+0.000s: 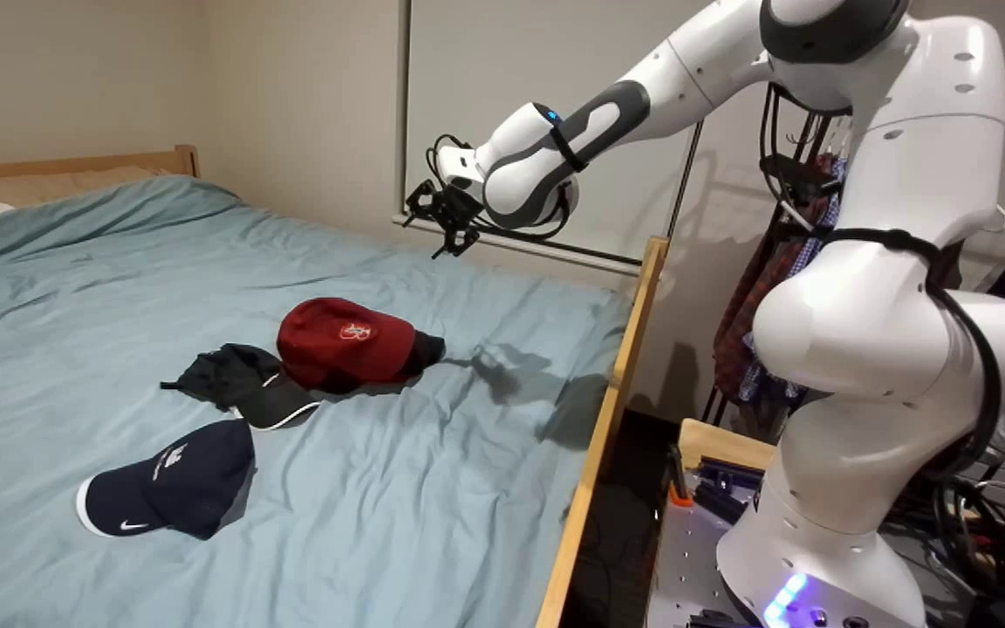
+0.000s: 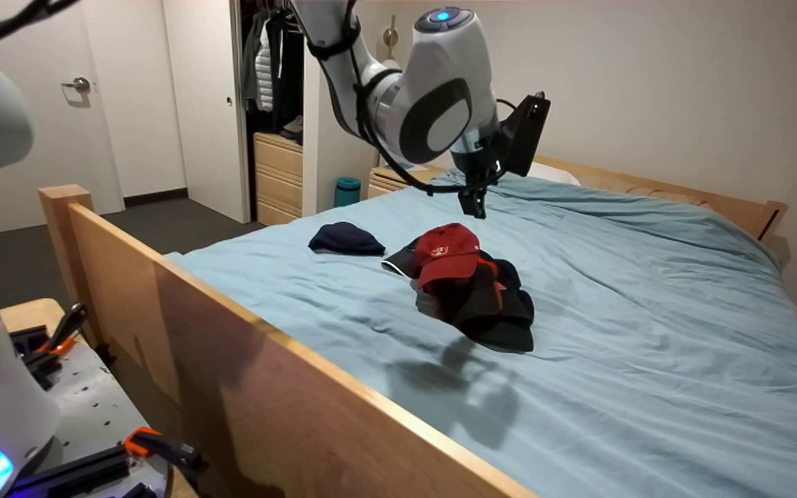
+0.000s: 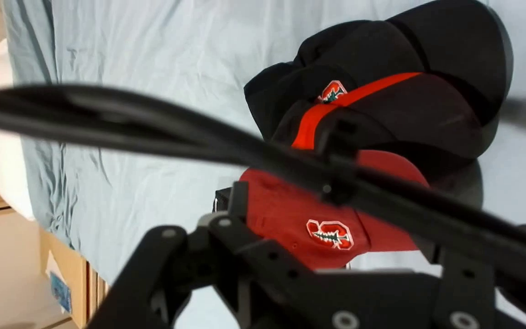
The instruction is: Put the maroon cape on top of the left most black capes
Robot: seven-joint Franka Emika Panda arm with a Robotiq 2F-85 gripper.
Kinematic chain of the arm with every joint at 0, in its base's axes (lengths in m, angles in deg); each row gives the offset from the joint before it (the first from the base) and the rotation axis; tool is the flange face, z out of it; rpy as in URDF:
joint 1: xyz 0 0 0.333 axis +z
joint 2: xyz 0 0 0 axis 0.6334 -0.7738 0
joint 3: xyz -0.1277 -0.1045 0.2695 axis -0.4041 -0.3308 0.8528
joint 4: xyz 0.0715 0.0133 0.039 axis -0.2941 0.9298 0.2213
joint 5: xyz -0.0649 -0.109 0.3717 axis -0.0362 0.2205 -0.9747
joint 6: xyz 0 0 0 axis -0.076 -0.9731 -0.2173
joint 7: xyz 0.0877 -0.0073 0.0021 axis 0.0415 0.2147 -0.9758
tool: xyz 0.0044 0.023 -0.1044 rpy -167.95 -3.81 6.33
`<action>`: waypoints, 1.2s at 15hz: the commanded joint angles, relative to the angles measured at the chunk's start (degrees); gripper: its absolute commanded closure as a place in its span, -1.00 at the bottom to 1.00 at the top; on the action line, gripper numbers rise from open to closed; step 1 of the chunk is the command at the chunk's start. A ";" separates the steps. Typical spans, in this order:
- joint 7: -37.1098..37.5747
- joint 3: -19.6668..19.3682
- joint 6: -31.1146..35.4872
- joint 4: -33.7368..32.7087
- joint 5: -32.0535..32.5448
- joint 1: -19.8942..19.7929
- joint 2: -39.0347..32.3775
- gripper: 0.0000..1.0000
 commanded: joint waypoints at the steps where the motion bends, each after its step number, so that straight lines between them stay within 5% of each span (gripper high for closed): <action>1: 5.55 -0.29 -2.98 3.53 -1.50 4.16 8.66 -1.00; 5: 3.94 11.57 -10.05 1.88 -4.46 1.70 7.84 -1.00; 11: 5.62 11.82 -9.25 1.85 -3.02 4.14 10.11 -1.00; 13: -0.19 16.89 -18.51 -0.29 -4.91 1.65 5.38 -1.00; 18: -11.11 27.41 -29.94 -0.10 -7.18 -5.31 0.77 -1.00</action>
